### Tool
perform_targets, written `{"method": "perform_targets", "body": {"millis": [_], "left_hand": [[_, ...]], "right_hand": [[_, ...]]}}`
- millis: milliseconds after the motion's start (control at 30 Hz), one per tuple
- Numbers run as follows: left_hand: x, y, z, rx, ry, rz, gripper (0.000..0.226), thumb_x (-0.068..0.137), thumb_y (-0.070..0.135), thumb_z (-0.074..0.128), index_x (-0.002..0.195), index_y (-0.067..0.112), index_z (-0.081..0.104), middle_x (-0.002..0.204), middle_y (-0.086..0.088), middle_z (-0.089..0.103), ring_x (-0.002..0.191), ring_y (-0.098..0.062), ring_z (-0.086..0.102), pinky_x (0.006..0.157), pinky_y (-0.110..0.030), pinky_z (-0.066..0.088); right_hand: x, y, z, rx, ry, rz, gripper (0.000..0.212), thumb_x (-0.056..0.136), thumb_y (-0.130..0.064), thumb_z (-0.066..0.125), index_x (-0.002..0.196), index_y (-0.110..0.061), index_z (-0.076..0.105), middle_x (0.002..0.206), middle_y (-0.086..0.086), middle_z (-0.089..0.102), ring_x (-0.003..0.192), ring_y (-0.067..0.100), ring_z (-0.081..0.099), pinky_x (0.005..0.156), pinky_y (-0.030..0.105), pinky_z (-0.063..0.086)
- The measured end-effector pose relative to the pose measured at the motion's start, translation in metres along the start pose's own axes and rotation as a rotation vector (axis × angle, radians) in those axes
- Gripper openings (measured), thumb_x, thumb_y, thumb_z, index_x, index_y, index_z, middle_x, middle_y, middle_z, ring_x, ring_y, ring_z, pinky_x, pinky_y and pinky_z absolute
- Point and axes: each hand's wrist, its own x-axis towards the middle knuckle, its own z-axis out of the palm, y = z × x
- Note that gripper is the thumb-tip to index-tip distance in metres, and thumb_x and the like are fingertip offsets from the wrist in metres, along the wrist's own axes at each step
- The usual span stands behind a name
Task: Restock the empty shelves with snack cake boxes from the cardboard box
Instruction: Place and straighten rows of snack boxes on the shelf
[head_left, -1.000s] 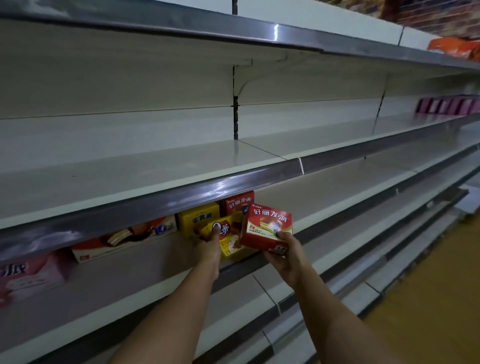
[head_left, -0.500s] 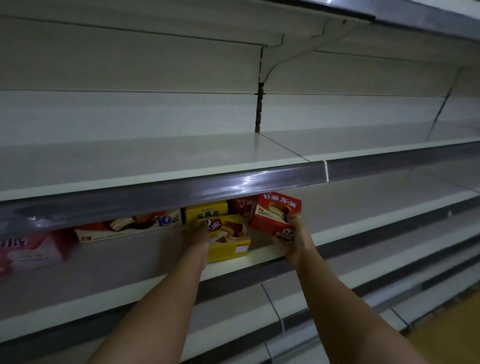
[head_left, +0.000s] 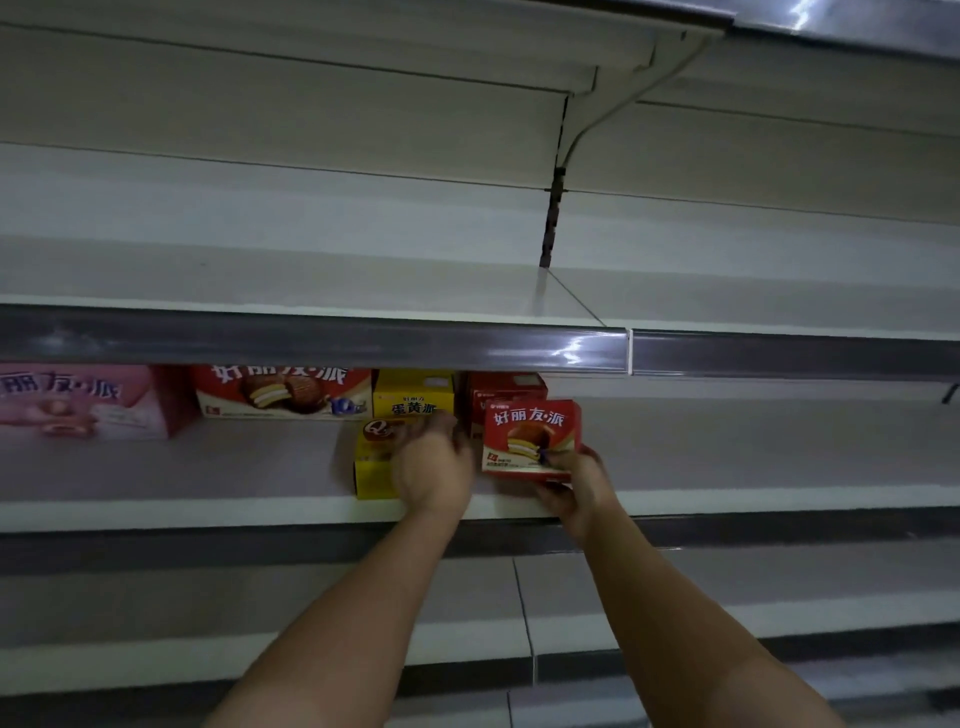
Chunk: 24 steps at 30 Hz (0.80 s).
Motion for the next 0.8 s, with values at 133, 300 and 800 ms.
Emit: {"method": "perform_targets", "body": {"millis": [133,300,800], "left_hand": [[-0.001,0.024,0.013,0.264,-0.214,0.007,0.044,0.096,0.05,0.041,0.132,0.026,0.047,0.133,0.001,0.053,0.129,-0.024,0.036,0.106,-0.04,0.025],[0.005,0.024,0.02,0.348,-0.284,-0.017,0.039,0.097,0.052,0.034,0.115,0.025,0.055,0.123,-0.001,0.059,0.126,-0.024,0.039,0.113,-0.051,0.015],[0.036,0.017,0.039,0.373,-0.211,-0.016,0.06,0.08,0.058,0.062,0.129,0.025,0.049,0.135,-0.006,0.046,0.132,-0.029,0.031,0.114,-0.054,0.012]], "right_hand": [[-0.001,-0.004,-0.006,0.017,-0.057,0.024,0.046,0.086,0.006,0.052,0.129,-0.008,0.047,0.119,0.021,0.059,0.102,0.035,0.062,0.069,0.039,0.055],[-0.001,-0.003,0.001,0.004,-0.137,0.033,0.047,0.085,0.009,0.052,0.128,-0.007,0.047,0.119,0.02,0.059,0.102,0.032,0.061,0.072,0.038,0.054],[0.042,-0.011,0.021,-1.11,0.116,-0.307,0.028,0.095,-0.021,0.054,0.122,-0.016,0.052,0.118,0.01,0.062,0.105,0.026,0.06,0.091,0.034,0.046]]}}
